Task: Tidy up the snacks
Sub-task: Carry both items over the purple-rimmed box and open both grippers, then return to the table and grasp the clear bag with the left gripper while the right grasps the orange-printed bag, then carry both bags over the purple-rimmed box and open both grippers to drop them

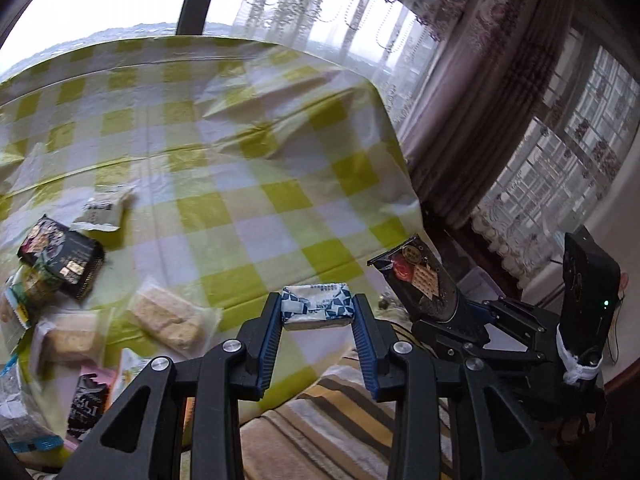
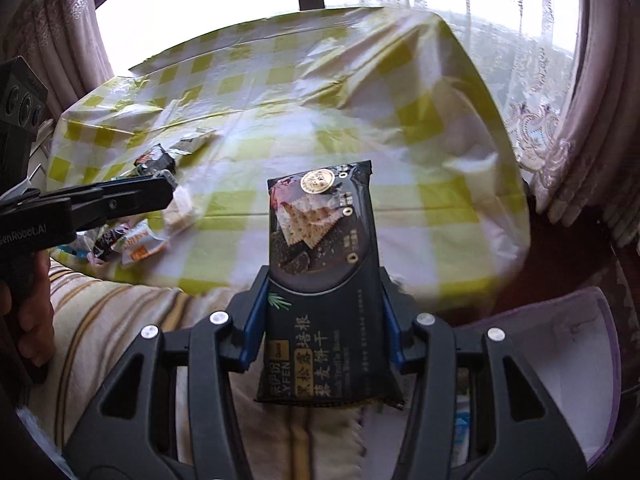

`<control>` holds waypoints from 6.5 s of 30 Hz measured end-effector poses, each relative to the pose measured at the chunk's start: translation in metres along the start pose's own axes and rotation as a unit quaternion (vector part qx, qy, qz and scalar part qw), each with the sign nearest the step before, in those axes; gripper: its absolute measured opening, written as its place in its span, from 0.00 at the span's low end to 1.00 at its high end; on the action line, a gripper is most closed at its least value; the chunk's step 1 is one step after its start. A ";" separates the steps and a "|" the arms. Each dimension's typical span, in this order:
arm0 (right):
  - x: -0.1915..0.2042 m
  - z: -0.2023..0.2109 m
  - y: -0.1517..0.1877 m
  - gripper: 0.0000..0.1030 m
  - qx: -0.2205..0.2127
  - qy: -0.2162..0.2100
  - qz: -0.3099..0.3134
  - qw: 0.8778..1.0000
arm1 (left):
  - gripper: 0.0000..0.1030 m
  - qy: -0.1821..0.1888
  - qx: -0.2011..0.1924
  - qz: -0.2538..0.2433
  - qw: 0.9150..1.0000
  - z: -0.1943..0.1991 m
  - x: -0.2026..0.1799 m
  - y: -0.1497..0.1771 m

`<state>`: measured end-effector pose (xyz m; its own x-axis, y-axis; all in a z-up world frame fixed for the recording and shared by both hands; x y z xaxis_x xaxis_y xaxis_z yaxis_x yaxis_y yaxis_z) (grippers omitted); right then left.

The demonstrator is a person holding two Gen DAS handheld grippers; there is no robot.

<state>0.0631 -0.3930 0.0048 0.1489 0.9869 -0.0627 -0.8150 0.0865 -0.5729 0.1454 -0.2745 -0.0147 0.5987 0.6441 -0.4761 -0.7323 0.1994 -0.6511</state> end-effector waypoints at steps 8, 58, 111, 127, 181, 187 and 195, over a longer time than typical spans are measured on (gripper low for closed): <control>-0.096 0.012 0.048 0.51 0.031 0.061 -0.062 0.996 | 0.35 0.057 0.067 -0.068 0.994 -0.053 -0.076 0.012; 0.088 0.034 -0.014 0.94 -0.031 0.018 0.060 0.998 | 0.78 -0.222 -0.049 0.194 0.954 0.189 0.136 0.112; 0.239 -0.038 -0.023 0.49 0.033 -0.125 0.202 0.971 | 0.49 -0.206 -0.033 0.232 0.950 0.151 0.199 0.096; 0.187 0.001 -0.026 0.49 0.002 -0.134 0.120 0.984 | 0.49 -0.181 -0.073 0.153 0.969 0.157 0.132 0.066; -0.181 0.015 0.038 0.76 0.019 0.118 -0.169 0.978 | 0.59 0.118 0.230 -0.110 0.960 -0.121 -0.138 0.051; -0.165 0.015 0.031 0.76 0.015 0.109 -0.153 0.982 | 0.59 0.098 0.178 -0.086 0.975 -0.105 -0.121 0.030; -0.115 0.015 0.012 0.77 0.004 0.075 -0.110 0.991 | 0.59 0.058 0.105 -0.036 0.992 -0.063 -0.072 0.012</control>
<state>0.0279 -0.5030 0.0180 0.4037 0.9131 -0.0583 -0.7585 0.2983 -0.5795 0.1141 -0.3652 -0.0259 0.6764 0.5351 -0.5062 -0.7305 0.3995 -0.5539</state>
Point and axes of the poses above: each gripper's, at about its wrist camera, not at the fingertips, and z roughly against the way its jaws point, x to its left, y to its underside, the point moved 5 cm from there along -z, roughly the way its jaws point, and after that the axes turned 14 degrees about y, right-handed, at the moved point
